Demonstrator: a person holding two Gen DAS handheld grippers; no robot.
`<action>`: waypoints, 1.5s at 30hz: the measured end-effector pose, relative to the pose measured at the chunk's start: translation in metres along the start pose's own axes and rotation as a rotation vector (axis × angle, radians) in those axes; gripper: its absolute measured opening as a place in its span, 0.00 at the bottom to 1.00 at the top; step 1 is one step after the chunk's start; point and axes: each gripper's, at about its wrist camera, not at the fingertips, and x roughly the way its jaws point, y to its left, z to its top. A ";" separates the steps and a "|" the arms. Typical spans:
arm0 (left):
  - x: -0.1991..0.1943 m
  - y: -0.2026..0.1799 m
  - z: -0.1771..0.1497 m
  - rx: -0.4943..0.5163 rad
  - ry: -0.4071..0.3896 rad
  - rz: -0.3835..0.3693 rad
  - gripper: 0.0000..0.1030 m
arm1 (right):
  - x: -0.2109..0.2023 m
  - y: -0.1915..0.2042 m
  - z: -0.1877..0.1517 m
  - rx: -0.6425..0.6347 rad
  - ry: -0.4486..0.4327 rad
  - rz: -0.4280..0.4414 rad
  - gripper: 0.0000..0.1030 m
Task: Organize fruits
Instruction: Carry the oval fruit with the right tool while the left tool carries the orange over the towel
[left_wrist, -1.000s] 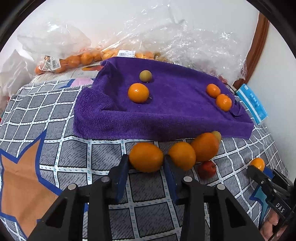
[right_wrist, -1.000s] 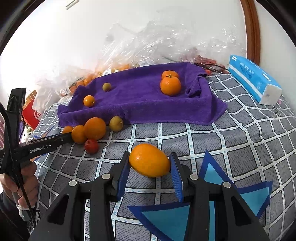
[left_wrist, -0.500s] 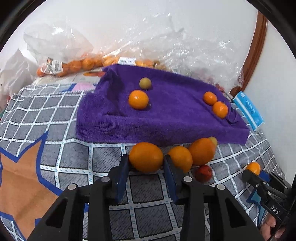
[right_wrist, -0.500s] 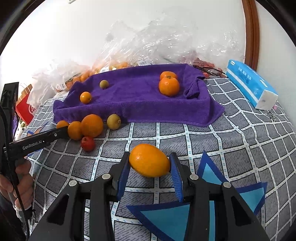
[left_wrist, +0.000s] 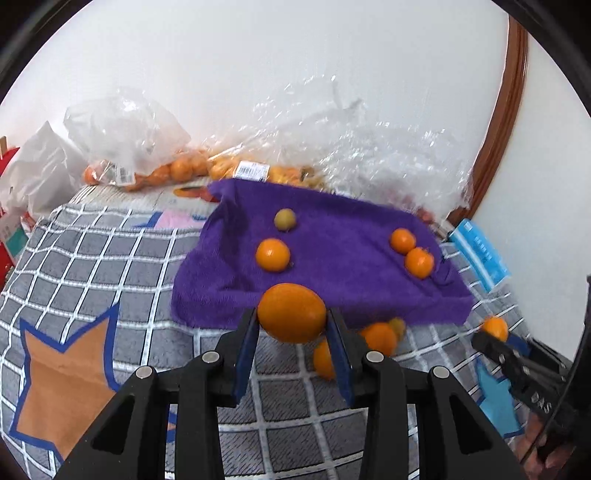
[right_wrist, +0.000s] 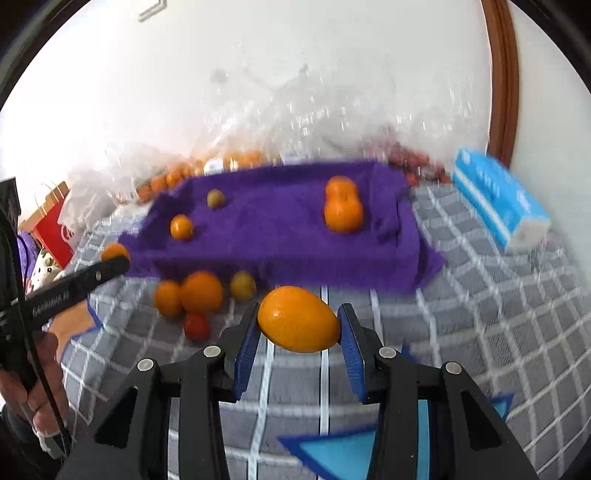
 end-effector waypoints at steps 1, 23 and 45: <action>-0.001 0.000 0.003 -0.004 -0.002 0.006 0.34 | 0.000 0.001 0.009 -0.005 -0.013 0.000 0.41; 0.045 0.005 0.043 -0.048 -0.003 0.074 0.34 | 0.058 -0.032 0.065 0.047 -0.047 -0.017 0.41; 0.066 0.016 0.038 -0.102 -0.003 0.040 0.35 | 0.097 -0.045 0.050 0.076 0.034 -0.034 0.41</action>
